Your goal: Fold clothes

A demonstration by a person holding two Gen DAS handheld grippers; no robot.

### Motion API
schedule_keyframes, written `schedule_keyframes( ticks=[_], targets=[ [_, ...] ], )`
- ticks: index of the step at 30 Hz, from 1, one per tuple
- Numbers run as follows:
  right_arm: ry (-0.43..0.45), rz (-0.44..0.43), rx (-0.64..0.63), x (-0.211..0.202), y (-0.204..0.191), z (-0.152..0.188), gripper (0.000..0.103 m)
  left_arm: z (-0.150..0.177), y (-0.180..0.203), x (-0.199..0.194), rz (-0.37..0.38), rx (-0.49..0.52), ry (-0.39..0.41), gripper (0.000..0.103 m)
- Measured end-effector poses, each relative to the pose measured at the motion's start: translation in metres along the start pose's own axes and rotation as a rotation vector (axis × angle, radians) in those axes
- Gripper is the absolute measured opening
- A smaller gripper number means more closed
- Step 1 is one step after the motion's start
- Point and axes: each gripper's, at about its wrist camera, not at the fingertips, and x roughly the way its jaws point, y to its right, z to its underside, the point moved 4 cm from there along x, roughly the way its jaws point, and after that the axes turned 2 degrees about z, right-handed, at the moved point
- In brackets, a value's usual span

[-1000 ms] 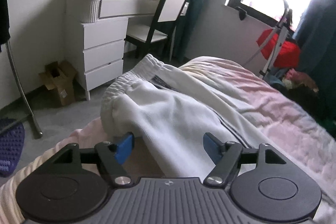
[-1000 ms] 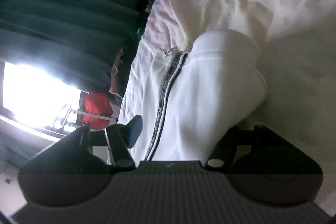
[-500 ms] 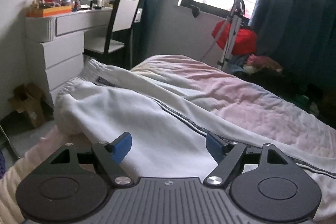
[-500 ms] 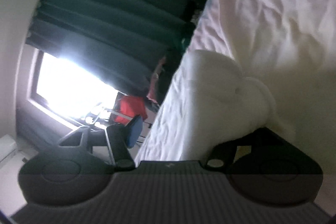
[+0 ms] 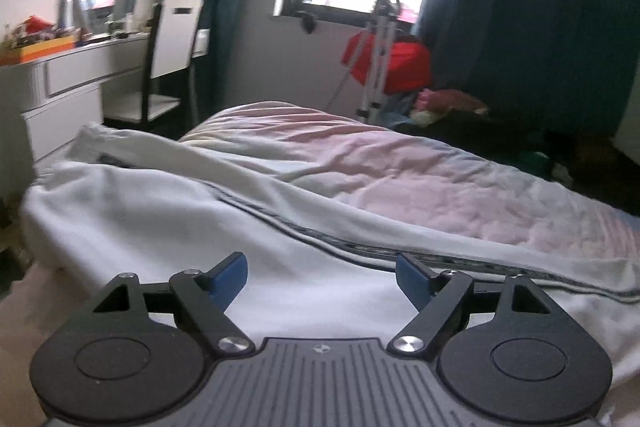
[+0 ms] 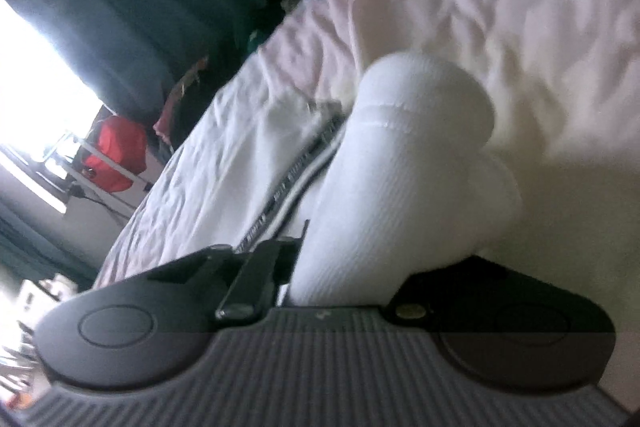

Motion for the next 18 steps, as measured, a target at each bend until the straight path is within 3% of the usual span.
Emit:
schedule_keyframes(
  ticks=[4, 9, 15, 18],
  targets=[
    [0.098, 0.029, -0.109, -0.014, -0.021, -0.005, 0.011, 0.023, 0.024, 0.035, 0.021, 0.124, -0.057, 0.083],
    [0.226, 0.079, -0.271, -0.035, -0.061, -0.008, 0.011, 0.049, 0.03, 0.071, -0.031, 0.208, -0.193, 0.084],
    [0.394, 0.03, -0.59, -0.076, -0.148, 0.025, 0.011, 0.037, 0.022, 0.062, -0.023, 0.16, -0.191, 0.085],
    [0.478, -0.051, -0.819, -0.099, -0.202, 0.065, 0.011, 0.025, 0.018, 0.051, -0.02, 0.128, -0.151, 0.085]
  ],
)
